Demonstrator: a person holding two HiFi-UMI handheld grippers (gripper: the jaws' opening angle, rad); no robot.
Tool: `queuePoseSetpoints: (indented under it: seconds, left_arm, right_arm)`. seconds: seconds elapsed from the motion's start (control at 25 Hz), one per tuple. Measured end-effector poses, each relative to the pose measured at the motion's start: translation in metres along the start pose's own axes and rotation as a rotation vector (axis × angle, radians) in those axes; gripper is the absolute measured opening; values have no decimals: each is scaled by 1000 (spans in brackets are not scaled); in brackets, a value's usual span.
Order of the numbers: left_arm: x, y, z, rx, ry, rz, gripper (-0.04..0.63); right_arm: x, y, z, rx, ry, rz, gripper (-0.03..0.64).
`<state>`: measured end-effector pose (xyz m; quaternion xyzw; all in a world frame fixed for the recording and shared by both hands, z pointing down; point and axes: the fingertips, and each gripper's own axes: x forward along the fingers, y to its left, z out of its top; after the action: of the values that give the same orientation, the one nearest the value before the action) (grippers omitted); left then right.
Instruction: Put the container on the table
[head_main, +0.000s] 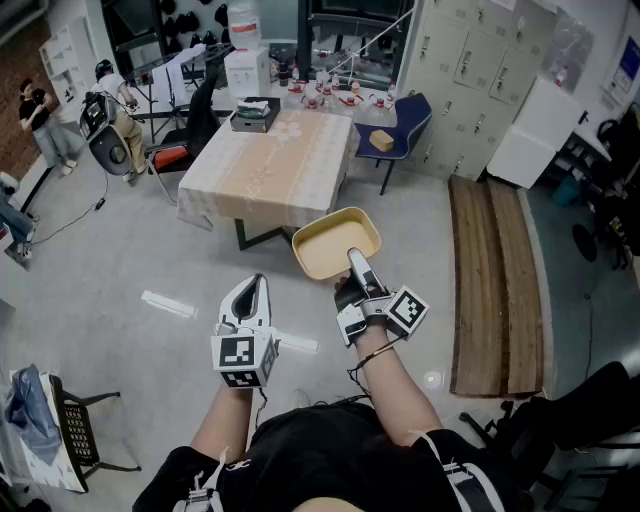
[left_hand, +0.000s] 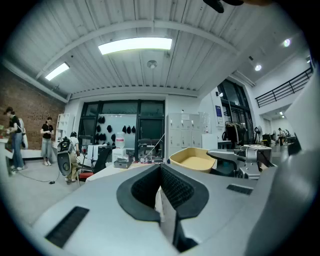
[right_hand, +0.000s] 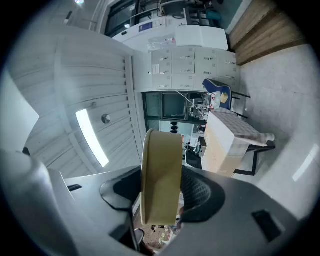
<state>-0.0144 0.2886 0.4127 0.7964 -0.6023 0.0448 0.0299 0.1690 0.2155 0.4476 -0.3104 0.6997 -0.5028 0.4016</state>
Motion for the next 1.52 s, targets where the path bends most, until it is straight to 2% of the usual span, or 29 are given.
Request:
queuePoseSetpoints:
  seconds: [0.24, 0.48, 0.68, 0.92, 1.2, 1.52]
  left_arm:
    - [-3, -5, 0, -48, 9, -11, 12]
    - [-6, -1, 2, -46, 1, -12, 12]
    - [-3, 19, 5, -40, -14, -17, 12]
    - [1, 24, 1, -22, -9, -56, 12]
    - [8, 59, -16, -31, -1, -78, 12]
    - [32, 71, -16, -21, -7, -66, 14]
  right_arm:
    - [-4, 7, 0, -13, 2, 5, 242]
    - [-4, 5, -2, -4, -15, -14, 245]
    - [12, 1, -15, -1, -24, -22, 245]
    - [18, 2, -23, 22, -48, 8, 245]
    - [36, -22, -46, 41, -76, -8, 244]
    - [63, -31, -32, 67, -87, 19, 244]
